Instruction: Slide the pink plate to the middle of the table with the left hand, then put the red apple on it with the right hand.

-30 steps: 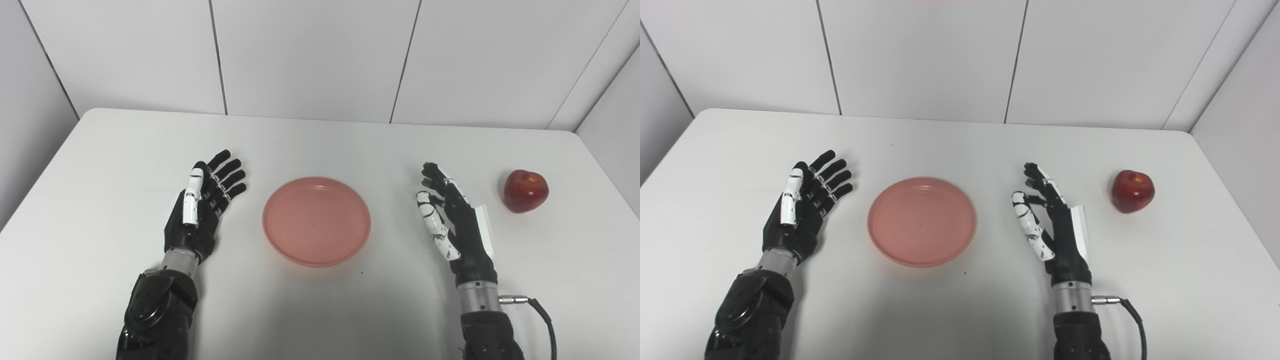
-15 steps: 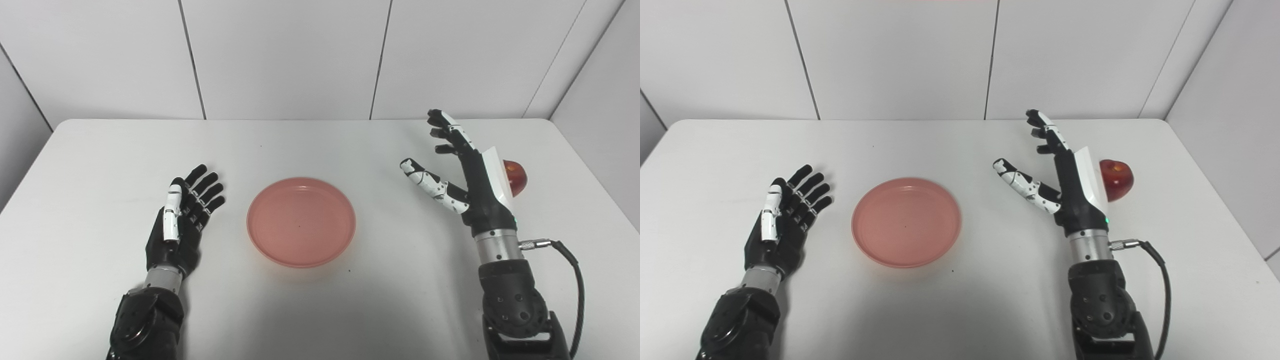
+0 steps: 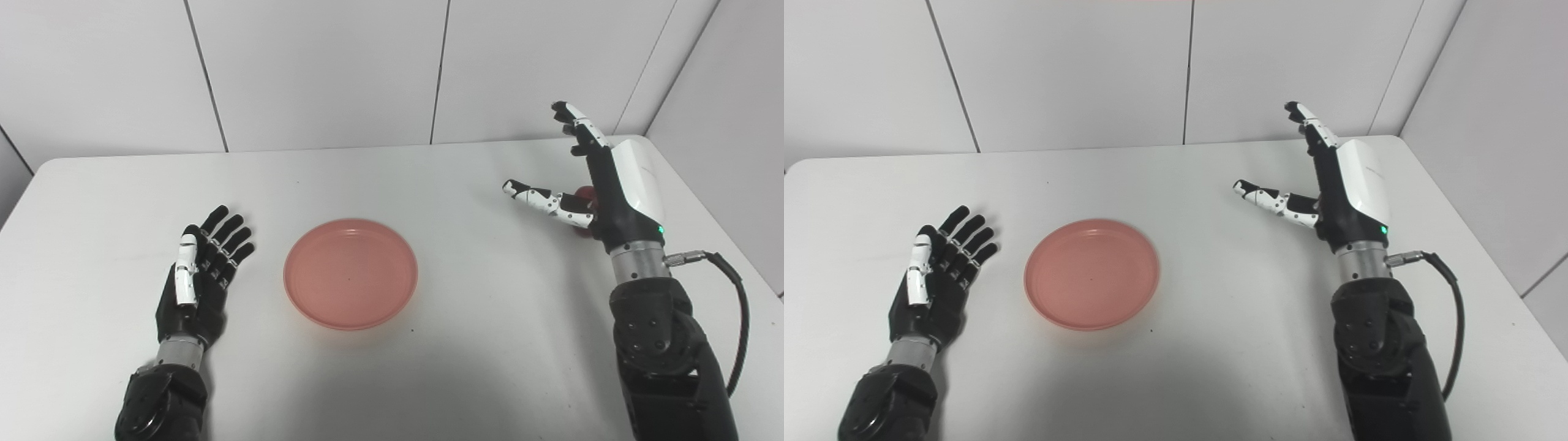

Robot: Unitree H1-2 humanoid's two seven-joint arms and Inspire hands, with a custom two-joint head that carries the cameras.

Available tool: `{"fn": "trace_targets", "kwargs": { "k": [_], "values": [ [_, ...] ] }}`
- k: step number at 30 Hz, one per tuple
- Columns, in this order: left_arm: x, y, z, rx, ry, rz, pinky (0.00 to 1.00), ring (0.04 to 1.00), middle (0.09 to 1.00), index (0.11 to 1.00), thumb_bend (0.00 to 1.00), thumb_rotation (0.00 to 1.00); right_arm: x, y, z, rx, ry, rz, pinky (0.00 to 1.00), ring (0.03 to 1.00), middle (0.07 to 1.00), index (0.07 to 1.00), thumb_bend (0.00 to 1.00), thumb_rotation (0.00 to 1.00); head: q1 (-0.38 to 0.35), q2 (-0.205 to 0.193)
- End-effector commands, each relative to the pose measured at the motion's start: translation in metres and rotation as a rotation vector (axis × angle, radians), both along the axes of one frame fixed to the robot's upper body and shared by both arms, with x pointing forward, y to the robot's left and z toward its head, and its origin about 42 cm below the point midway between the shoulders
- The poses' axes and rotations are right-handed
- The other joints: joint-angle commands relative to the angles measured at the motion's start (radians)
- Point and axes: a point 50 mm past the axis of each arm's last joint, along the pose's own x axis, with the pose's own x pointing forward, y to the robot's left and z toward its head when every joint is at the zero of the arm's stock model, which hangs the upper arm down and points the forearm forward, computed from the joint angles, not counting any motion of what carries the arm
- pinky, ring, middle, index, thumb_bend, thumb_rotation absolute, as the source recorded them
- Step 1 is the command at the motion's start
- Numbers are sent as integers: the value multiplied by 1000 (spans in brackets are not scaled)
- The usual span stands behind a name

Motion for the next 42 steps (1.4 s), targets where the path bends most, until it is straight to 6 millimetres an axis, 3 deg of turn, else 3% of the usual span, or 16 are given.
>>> {"fn": "trace_targets", "kwargs": {
  "k": [1,19,24,42],
  "values": [
    [8,2,10,4,-55,-9,838,839,834,823,374,1000,2,-7,25,-31,-64,-46,754,834,862,871,720,446,-10,-2],
    [10,9,5,-7,-59,-21,851,842,842,830,363,1000,18,-62,19,-165,68,-224,731,833,882,899,886,505,-67,-18],
    [10,9,6,-7,-60,-18,843,842,839,824,361,1000,24,-72,14,-190,127,-265,678,819,895,914,938,518,-75,-24],
    [9,14,3,-24,-61,-11,863,854,842,819,368,1000,51,-96,-3,-188,311,-299,709,844,907,920,1000,521,-87,-32]
  ]
}}
